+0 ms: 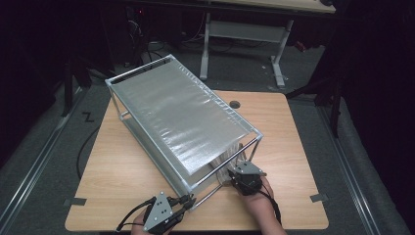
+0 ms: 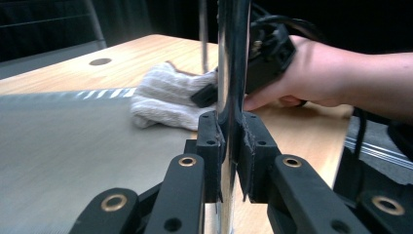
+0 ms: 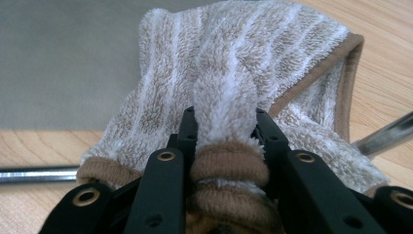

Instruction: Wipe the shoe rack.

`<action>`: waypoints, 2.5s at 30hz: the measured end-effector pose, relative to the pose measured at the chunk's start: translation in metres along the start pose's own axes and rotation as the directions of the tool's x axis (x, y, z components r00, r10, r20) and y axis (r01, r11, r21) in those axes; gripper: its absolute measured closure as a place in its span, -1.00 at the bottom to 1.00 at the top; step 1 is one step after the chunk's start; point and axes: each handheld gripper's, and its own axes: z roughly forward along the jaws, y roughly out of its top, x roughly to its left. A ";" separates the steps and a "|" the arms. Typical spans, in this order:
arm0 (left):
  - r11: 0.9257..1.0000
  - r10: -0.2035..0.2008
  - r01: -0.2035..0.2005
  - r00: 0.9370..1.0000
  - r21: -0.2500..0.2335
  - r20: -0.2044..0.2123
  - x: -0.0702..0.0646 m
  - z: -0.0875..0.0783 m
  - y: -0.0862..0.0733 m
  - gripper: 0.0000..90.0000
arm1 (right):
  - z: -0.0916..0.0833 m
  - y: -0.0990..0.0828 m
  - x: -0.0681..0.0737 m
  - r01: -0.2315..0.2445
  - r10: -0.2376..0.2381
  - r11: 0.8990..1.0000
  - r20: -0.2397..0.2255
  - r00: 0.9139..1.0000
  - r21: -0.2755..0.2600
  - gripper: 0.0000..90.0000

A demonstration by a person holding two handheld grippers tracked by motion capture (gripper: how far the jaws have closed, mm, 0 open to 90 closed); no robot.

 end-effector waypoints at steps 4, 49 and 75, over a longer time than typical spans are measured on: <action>1.000 -0.010 0.010 0.999 0.005 -0.034 0.006 -0.002 -0.001 0.78 | -0.002 -0.001 0.001 0.003 -0.003 1.000 -0.001 1.000 0.001 0.57; 1.000 0.008 -0.008 0.999 -0.010 0.040 0.008 0.016 0.003 0.78 | -0.038 -0.026 0.037 0.015 -0.018 0.999 -0.060 0.998 -0.041 0.51; 1.000 0.008 -0.008 0.999 -0.012 0.045 0.008 0.016 0.003 0.78 | -0.034 -0.039 -0.014 -0.102 0.103 0.995 0.066 0.993 -0.006 0.51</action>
